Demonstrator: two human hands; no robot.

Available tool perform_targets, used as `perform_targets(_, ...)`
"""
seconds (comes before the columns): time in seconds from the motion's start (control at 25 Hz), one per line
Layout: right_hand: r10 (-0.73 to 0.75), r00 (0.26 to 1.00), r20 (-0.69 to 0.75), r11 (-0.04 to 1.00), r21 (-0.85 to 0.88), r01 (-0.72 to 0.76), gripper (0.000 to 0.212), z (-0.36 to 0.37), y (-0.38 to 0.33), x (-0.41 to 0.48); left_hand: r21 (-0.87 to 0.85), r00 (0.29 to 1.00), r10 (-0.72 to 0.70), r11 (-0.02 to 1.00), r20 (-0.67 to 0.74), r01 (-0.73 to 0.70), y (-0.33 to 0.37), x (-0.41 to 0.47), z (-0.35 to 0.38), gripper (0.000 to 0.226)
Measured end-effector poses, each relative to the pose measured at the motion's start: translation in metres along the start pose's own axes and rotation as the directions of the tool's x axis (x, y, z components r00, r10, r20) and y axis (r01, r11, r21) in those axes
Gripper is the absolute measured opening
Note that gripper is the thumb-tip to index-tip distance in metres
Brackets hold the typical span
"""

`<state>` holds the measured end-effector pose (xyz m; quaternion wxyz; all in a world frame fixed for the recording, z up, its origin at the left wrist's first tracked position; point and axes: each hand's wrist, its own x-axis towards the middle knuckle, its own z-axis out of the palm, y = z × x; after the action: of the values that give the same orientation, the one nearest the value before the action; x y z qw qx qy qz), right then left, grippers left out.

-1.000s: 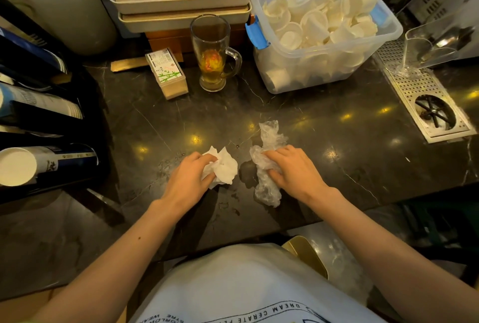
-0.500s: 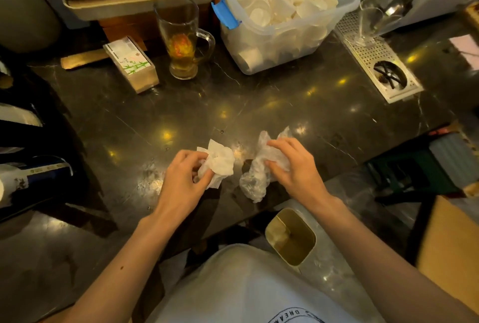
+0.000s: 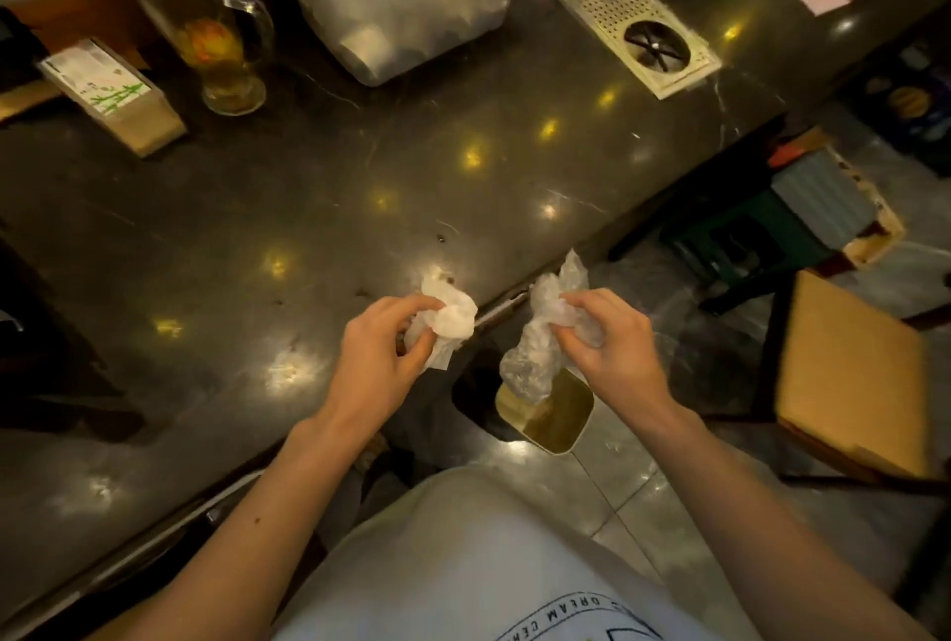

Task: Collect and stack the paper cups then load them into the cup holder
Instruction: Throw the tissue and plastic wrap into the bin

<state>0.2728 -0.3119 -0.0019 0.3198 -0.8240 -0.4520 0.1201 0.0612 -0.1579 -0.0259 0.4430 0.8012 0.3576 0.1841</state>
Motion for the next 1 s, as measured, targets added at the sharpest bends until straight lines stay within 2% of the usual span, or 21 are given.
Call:
perform_targets(0.24,0.108,0.993,-0.051,0.994,0.040,-0.106,0.025,-0.049,0.086,-0.094,0.078,0.995,0.009,0.997,0.095,-0.017,0.050,-0.040,0.110,0.031)
perform_targets(0.4,0.197,0.979,-0.060,0.979,0.066,-0.193,0.024,-0.067,0.140,-0.155,-0.005,0.981,0.006,1.000,0.195,-0.005,0.076,-0.072,0.174,0.039)
perform_targets(0.52,0.303,0.951,-0.060,0.950,0.100,-0.296,0.025,-0.075,0.165,-0.187,0.059,0.956,-0.009,0.998,0.292,-0.008,0.079,-0.085,0.207,0.041)
perform_targets(0.64,0.337,0.940,-0.048,0.938,0.105,-0.331,0.026,-0.069,0.180,-0.201,0.128,0.936,-0.018,0.991,0.353,-0.030,0.074,-0.081,0.224,0.042)
perform_targets(1.0,0.638,0.768,0.054,0.764,0.084,-0.640,0.029,-0.002,0.213,-0.157,0.180,0.841,-0.190,0.977,0.506,0.112,0.005,0.008,0.272,0.036)
